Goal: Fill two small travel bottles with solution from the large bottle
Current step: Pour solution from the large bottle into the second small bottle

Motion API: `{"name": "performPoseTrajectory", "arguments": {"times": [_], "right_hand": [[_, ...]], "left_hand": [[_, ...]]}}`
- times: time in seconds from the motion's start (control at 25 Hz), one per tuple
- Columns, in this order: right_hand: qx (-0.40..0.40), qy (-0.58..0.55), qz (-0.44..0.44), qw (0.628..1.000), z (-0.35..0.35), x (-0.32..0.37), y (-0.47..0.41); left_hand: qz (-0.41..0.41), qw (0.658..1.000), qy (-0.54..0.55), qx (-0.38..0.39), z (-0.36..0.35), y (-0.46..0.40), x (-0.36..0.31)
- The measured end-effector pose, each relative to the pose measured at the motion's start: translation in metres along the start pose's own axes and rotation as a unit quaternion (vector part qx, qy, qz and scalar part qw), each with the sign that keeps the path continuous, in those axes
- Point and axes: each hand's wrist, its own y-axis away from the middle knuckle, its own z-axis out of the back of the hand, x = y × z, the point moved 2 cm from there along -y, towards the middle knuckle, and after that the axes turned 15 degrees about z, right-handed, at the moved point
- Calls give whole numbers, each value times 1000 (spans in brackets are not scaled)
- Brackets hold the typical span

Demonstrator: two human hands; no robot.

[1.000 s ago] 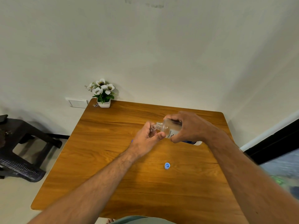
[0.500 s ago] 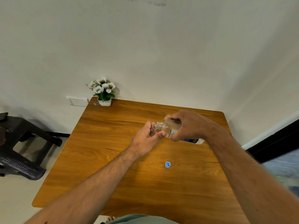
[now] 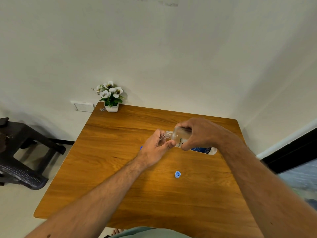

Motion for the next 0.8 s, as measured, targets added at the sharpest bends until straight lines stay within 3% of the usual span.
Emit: {"name": "performPoseTrajectory", "arguments": {"times": [0.8], "right_hand": [[36, -11, -31, 999, -1, 1, -2]], "left_hand": [[-12, 1000, -9, 3, -2, 5, 2]]}}
